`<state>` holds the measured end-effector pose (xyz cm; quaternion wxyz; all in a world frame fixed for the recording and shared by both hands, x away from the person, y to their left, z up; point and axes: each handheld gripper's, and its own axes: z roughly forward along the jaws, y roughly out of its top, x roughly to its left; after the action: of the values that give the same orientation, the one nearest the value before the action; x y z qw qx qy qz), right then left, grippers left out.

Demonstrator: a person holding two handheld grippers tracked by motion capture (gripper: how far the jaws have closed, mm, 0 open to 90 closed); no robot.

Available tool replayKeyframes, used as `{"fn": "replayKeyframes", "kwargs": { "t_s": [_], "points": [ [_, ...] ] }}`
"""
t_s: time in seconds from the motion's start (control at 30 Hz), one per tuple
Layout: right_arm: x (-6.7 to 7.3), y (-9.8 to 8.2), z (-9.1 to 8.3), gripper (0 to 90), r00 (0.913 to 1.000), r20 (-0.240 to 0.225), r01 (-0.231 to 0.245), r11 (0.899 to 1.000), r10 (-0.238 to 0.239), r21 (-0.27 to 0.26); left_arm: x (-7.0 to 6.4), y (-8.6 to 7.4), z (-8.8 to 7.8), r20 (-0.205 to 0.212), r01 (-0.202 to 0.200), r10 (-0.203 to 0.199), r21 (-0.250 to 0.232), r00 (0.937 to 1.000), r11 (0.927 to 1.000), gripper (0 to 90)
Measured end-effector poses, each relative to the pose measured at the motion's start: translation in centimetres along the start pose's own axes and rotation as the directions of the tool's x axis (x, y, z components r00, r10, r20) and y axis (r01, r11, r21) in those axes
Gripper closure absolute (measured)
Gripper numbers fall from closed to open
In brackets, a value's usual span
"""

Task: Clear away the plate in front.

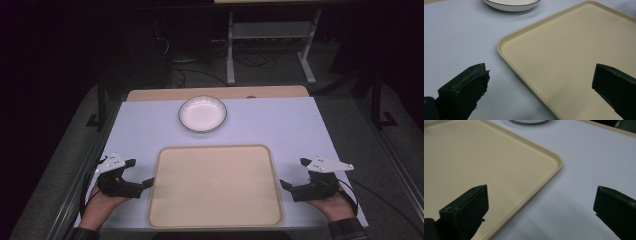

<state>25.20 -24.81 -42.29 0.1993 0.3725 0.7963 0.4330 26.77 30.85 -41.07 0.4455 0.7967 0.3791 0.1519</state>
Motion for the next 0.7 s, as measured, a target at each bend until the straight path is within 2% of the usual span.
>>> {"fn": "replayKeyframes", "kwargs": {
  "t_s": [0.47,0.7],
  "points": [
    [0.0,0.1,0.0,0.0,1.0,0.0,-0.001,1.0,0.001,-0.011,0.2,0.6,0.7,0.013,0.015,-0.015,0.011,0.9998,0.9998,0.0],
    [0.0,0.1,0.1,0.0,1.0,0.002,0.002,1.0,-0.002,-0.011,0.5,1.2,1.0,0.015,0.028,-0.028,-0.004,0.9995,0.9996,0.0]
  ]
}}
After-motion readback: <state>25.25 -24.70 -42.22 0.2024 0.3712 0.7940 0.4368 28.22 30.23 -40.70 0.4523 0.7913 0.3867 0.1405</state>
